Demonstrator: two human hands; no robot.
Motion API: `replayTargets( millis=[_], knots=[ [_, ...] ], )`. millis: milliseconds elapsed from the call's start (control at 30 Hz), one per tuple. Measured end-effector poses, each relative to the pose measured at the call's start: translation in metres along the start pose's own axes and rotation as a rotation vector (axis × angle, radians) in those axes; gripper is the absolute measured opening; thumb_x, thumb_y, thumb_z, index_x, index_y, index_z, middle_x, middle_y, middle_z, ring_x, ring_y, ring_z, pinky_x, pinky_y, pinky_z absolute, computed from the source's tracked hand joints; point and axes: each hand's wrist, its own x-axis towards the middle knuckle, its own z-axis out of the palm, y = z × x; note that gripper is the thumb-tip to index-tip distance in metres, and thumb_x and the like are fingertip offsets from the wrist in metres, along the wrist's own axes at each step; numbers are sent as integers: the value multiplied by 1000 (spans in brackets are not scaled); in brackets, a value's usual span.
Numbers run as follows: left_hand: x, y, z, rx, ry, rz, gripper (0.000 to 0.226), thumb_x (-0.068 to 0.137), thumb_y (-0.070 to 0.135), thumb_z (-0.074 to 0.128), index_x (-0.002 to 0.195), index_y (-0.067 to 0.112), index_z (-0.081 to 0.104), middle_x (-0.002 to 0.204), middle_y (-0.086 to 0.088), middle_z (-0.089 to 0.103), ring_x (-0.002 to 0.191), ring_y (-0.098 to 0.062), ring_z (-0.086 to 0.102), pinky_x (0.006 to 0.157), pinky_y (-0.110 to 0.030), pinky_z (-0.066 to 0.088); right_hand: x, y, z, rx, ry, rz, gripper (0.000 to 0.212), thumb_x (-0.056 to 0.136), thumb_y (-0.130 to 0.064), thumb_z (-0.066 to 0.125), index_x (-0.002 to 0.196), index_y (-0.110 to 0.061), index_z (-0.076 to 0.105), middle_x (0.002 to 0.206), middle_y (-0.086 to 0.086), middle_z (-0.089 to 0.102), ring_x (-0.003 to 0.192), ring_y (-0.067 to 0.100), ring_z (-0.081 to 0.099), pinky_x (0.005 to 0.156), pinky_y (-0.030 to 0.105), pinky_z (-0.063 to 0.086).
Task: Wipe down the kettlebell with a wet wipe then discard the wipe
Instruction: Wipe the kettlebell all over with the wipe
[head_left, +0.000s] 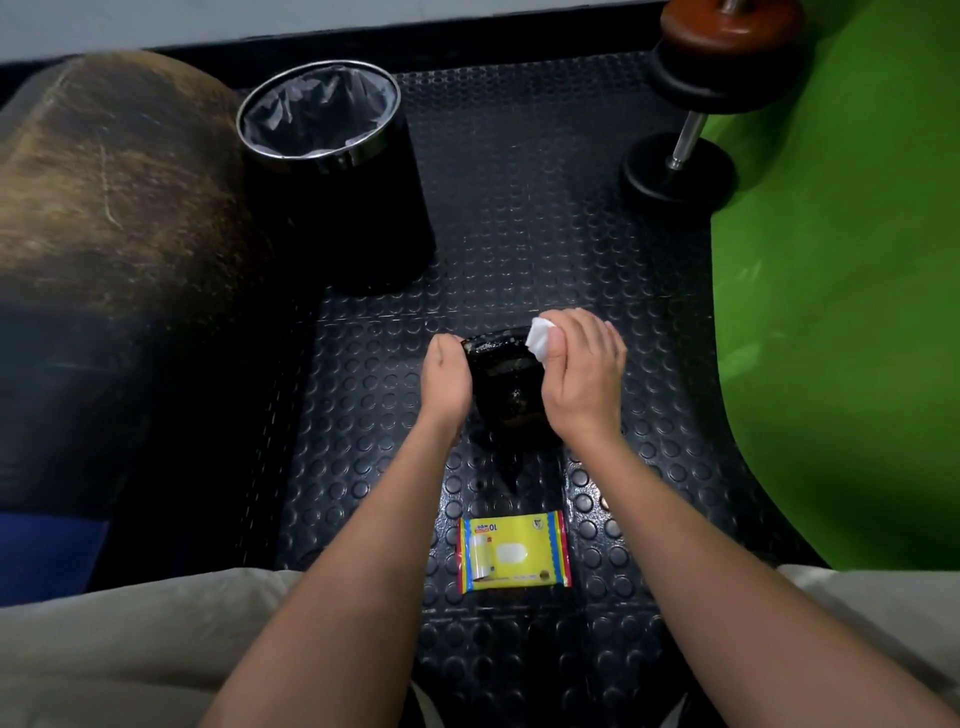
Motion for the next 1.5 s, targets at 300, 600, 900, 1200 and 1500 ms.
replayTargets(
  millis=[300,600,900,1200,1500],
  knots=[
    [2,-2,-2,-34,10,-30,30,97,28,25,95,17,52,95,-1,53,87,-17,48,80,-35,43,10,-2,8,234,47,266,38,107,-28,28,100,-12,62,98,-8,57,96,16,50,88,36,42],
    [8,-4,-4,-76,21,-89,24,98,27,24,89,22,46,94,2,48,88,-17,44,83,-35,38,23,-8,-4,671,-82,765,32,101,-35,36,73,-25,48,78,-6,52,71,11,48,68,33,40],
    [10,-4,-4,-84,29,-106,25,98,27,24,83,22,44,93,0,49,87,-16,45,85,-36,39,32,5,-11,979,-256,1142,36,106,-31,34,86,-20,62,78,-2,66,69,13,59,44,16,46],
    [9,-3,-3,-84,30,-97,29,99,27,24,92,17,50,98,-1,54,90,-16,49,87,-37,41,32,-26,-7,145,-138,484,38,101,-27,29,70,-25,51,82,-7,58,82,16,53,88,37,41],
    [7,-2,-3,-84,56,-54,27,99,23,27,86,16,49,88,-1,51,80,-15,44,72,-33,39,26,-55,7,-290,-198,-83,49,100,-30,25,88,-15,70,93,2,70,95,25,61,118,43,23]
  ],
)
